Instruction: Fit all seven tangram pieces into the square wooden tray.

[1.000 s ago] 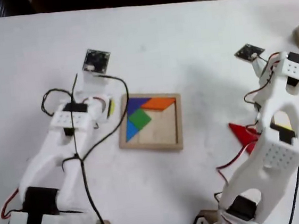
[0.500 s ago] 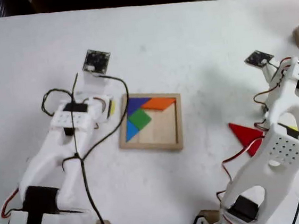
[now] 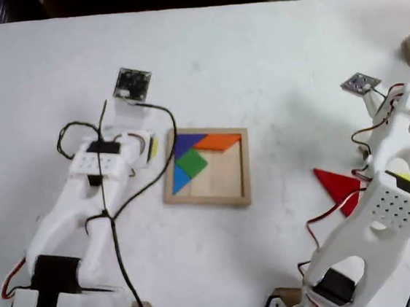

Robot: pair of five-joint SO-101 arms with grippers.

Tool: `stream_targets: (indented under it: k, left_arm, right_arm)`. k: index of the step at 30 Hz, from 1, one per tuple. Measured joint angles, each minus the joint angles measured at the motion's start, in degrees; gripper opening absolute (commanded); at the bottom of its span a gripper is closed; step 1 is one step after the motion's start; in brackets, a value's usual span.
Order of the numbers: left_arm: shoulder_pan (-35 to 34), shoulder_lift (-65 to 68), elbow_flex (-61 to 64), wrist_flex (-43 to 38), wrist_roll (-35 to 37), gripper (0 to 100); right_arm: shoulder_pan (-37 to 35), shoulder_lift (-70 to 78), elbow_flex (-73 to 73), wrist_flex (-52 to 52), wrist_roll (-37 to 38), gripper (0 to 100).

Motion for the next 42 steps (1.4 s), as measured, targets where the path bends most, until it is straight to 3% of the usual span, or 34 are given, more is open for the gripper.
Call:
stream_targets:
  k: [6, 16, 22, 25, 32, 42]
  left_arm:
    - [0.0, 0.0, 0.0, 0.0, 0.0, 15]
    - [0.0, 0.0, 0.0, 0.0, 0.0, 15]
    - [0.0, 0.0, 0.0, 0.0, 0.0, 15]
    - [0.0, 0.0, 0.0, 0.0, 0.0, 15]
    - [0.0, 0.0, 0.0, 0.0, 0.0, 15]
    - [0.0, 0.0, 0.0, 0.0, 0.0, 15]
  right_arm:
    - [0.0, 0.0, 0.0, -0.8, -3.5, 1.4]
    - [0.1, 0.1, -1.7, -1.7, -18.9, 4.2]
    - [-1.3, 0.2, -11.5, 10.4, -33.1, 4.2]
    - [-3.3, 0.2, -15.3, 16.5, -41.4, 4.4]
    - [-9.8, -0.3, -13.5, 17.0, -62.9, 4.4]
    - [-25.4, -12.8, -0.4, 17.0, -76.3, 4.5]
